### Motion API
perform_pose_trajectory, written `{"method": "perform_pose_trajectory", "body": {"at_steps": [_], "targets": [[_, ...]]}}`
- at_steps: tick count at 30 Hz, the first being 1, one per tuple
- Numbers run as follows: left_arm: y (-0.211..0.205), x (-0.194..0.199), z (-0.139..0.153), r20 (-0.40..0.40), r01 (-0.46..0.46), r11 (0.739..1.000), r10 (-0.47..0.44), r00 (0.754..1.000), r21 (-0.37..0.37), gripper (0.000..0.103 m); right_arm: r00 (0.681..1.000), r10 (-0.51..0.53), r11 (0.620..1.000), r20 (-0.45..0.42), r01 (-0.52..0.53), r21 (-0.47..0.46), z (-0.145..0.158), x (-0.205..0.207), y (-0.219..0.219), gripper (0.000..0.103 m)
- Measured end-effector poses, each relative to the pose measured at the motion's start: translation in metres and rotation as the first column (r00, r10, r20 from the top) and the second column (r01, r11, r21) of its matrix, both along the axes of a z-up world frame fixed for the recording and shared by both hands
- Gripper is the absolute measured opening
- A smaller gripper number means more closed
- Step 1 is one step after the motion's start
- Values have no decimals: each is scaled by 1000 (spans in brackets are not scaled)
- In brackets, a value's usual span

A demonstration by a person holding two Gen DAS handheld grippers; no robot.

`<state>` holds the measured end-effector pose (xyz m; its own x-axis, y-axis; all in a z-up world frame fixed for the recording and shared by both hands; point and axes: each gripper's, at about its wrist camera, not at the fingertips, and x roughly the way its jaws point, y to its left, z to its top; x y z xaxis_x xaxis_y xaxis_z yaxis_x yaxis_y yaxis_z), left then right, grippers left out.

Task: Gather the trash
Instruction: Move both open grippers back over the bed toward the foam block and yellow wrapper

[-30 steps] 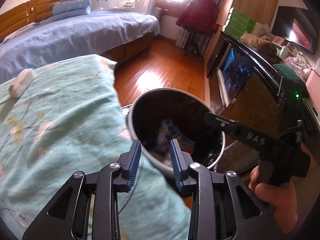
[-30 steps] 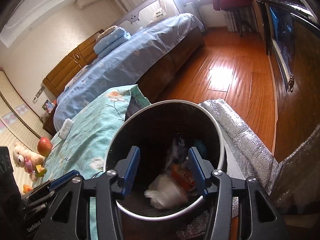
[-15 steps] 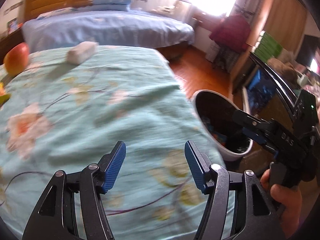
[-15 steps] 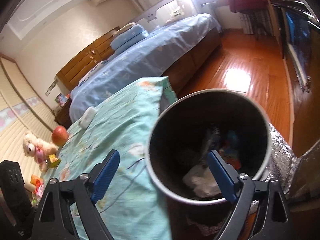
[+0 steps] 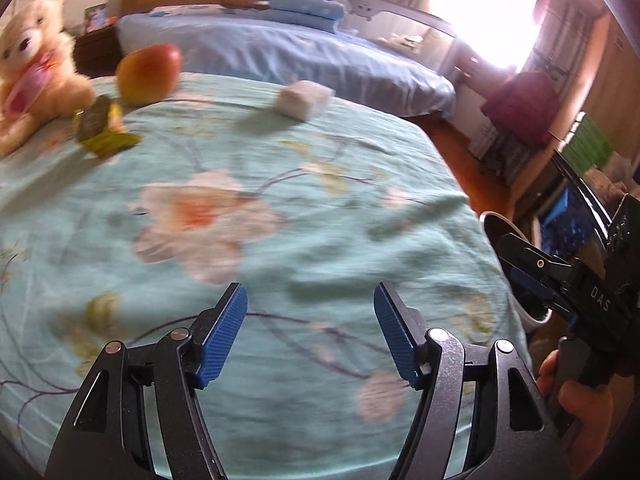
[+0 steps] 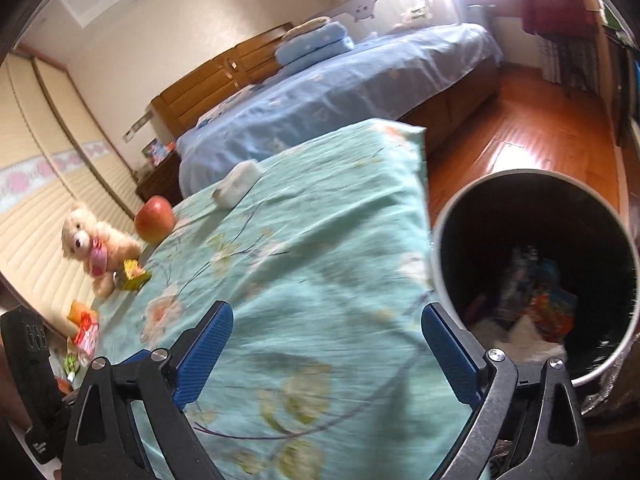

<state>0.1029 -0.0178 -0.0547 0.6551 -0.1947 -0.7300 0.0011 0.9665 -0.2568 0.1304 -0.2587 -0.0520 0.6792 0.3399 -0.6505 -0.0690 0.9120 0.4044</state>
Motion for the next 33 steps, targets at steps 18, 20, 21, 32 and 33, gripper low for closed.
{"method": "perform_pose_trajectory", "body": {"at_steps": [18, 20, 21, 32, 33], "targets": [[88, 9, -4, -13, -206, 979, 206, 979, -6, 75, 991, 130, 991, 10, -130, -25, 3, 32, 78, 96], [98, 14, -7, -26, -224, 975, 224, 974, -3, 75, 990, 139, 990, 7, -139, -27, 2, 38, 84, 96], [101, 16, -7, -30, -230, 973, 230, 973, -3, 75, 990, 143, 989, 5, -143, -29, 1, 40, 86, 96], [134, 59, -10, -44, -282, 959, 282, 959, -9, 75, 978, 207, 976, -11, -207, -66, -2, 83, 124, 96], [137, 65, -10, -46, -289, 957, 288, 957, -10, 75, 977, 211, 975, -13, -211, -70, -3, 88, 126, 96]]}}
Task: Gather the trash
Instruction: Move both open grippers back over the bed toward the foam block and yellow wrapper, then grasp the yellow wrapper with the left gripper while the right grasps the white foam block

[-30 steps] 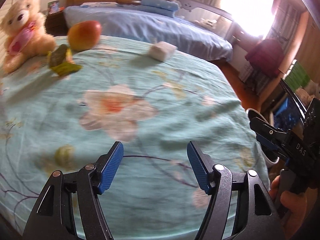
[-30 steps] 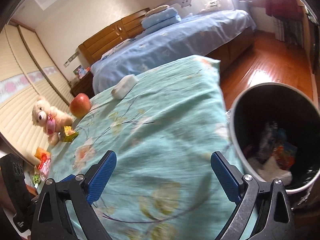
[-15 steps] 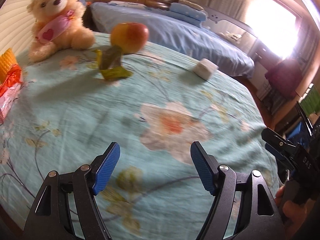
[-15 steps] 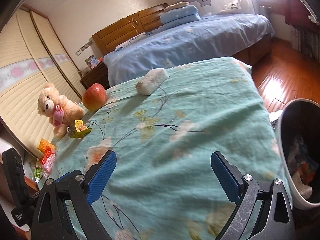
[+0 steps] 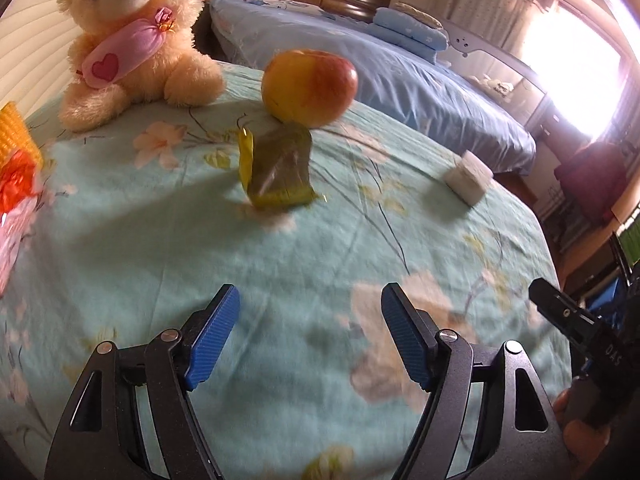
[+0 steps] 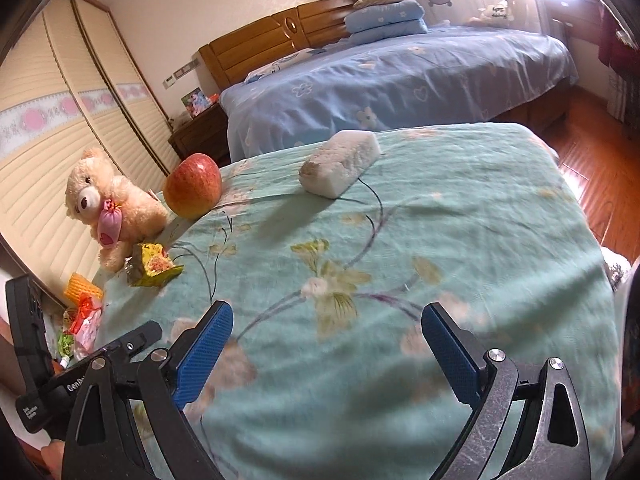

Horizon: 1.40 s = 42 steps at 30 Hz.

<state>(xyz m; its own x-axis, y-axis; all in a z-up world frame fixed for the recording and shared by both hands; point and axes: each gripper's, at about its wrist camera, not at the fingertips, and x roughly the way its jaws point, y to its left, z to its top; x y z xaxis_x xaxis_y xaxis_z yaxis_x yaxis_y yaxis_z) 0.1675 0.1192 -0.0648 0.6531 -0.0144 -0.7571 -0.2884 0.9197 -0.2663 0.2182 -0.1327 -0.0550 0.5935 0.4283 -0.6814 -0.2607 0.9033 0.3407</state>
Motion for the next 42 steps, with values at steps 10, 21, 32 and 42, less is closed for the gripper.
{"method": "perform_pose_trajectory", "body": {"at_steps": [10, 21, 32, 42], "targets": [[16, 36, 2, 7, -43, 999, 43, 999, -28, 75, 1000, -2, 1000, -18, 2, -18, -9, 55, 20, 96], [24, 60, 0, 21, -69, 997, 70, 997, -15, 74, 999, -26, 997, -29, 24, -69, -14, 106, 39, 95], [17, 61, 2, 46, -20, 1000, 20, 999, 5, 40, 1000, -22, 987, 7, 23, -160, -14, 113, 50, 34], [-14, 36, 16, 87, 64, 998, -65, 994, 8, 38, 1000, 14, 995, 24, -12, -102, -8, 70, 36, 33]]}}
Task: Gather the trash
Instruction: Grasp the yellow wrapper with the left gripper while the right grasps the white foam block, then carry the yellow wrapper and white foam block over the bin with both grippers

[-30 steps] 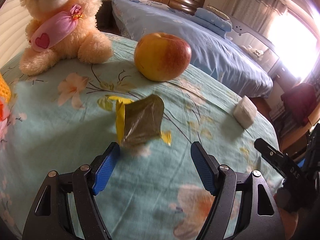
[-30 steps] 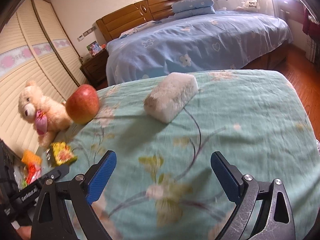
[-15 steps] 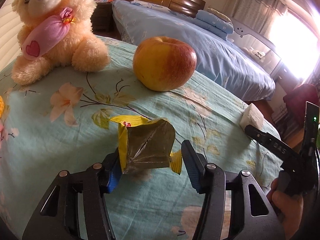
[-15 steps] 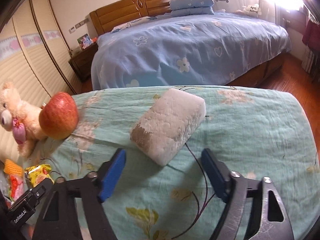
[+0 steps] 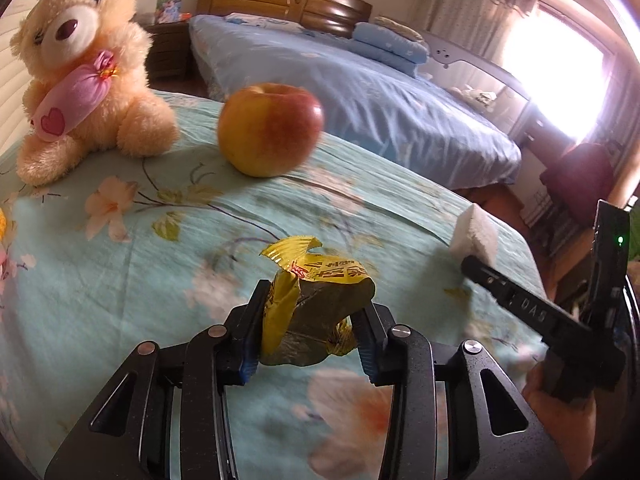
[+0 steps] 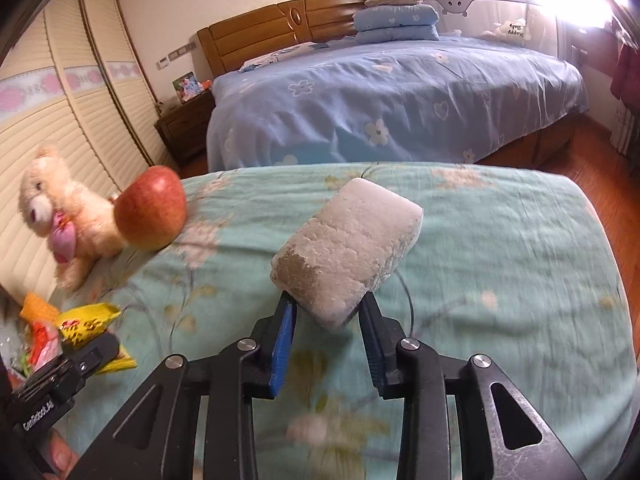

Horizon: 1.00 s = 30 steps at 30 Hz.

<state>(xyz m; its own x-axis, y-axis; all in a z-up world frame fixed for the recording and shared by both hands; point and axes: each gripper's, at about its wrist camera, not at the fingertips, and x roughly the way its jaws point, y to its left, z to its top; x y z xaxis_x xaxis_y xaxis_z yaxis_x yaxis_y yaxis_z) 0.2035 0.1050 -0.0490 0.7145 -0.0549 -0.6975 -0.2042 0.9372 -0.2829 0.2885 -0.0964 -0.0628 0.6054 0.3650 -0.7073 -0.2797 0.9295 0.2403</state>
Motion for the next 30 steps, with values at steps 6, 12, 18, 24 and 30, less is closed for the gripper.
{"method": "perform_pose_trajectory", "body": {"at_steps": [6, 12, 18, 24, 30], "targets": [[-25, -20, 5, 8, 48, 999, -48, 999, -13, 38, 1000, -2, 1000, 6, 2, 24, 4, -33, -15, 33], [-55, -38, 4, 4, 106, 994, -106, 994, -18, 38, 1000, -20, 999, 12, 20, 45, 9, -67, -37, 33], [-84, -58, 4, 1, 167, 986, -167, 986, -26, 38, 999, -50, 996, 19, 49, 72, 14, -101, -58, 33], [-108, -76, 7, 7, 215, 976, -215, 977, -16, 38, 996, -89, 992, 28, 86, 95, 18, -130, -79, 33], [-127, -86, 11, 13, 260, 966, -260, 966, 1, 38, 991, -129, 985, 34, 124, 123, 22, -153, -99, 33]]}}
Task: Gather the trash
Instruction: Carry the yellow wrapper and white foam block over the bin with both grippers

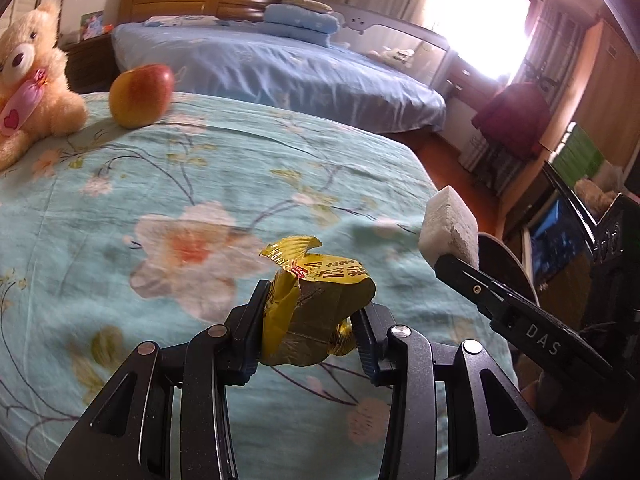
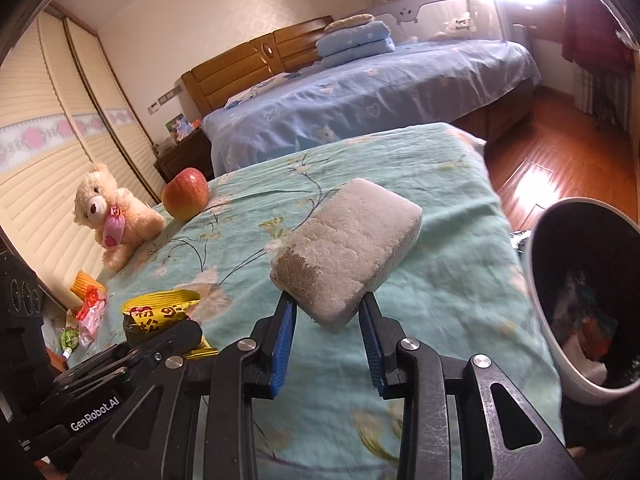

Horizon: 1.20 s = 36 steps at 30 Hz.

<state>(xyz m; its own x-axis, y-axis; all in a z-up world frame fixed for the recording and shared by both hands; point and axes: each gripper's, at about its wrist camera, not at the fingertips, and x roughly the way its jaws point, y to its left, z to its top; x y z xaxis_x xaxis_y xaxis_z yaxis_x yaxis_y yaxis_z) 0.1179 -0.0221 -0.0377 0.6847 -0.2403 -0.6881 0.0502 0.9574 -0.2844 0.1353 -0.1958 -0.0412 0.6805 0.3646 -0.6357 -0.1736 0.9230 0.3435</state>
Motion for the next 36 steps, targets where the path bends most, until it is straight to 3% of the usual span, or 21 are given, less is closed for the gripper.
{"method": "perform_pose_trajectory", "body": {"at_steps": [36], "targets": [[-113, -12, 5, -5, 234, 970, -234, 972, 58, 38, 983, -184, 983, -3, 184, -13, -7, -54, -110, 33]]}}
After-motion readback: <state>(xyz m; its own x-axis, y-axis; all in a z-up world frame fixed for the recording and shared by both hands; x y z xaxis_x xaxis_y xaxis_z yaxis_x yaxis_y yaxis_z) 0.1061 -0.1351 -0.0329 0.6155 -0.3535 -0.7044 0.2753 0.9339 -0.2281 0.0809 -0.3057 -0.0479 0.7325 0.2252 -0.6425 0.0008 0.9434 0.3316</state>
